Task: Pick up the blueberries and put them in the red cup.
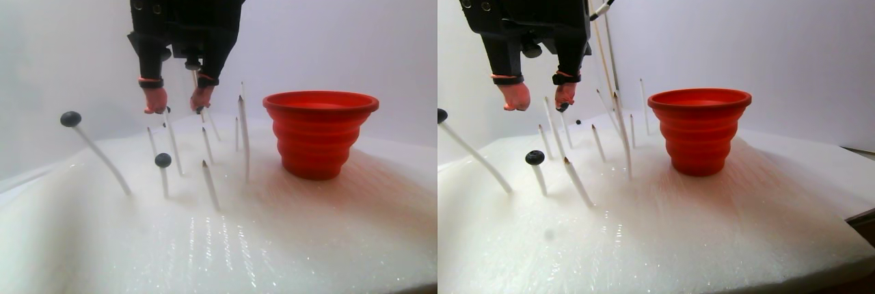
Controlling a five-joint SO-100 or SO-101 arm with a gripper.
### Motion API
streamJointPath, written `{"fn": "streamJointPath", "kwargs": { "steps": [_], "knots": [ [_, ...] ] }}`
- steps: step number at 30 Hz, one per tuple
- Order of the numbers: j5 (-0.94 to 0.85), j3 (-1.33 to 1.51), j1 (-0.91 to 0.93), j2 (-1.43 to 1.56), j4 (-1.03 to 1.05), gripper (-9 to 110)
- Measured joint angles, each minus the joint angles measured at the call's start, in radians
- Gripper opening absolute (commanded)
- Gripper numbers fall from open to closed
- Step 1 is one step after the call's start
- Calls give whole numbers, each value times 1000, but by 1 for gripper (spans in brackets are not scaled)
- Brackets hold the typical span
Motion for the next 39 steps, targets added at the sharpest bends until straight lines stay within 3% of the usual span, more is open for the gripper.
{"fn": "streamJointPath", "kwargs": {
  "steps": [39],
  "knots": [
    [57, -74, -54, -371, -285, 22]
  ]
}}
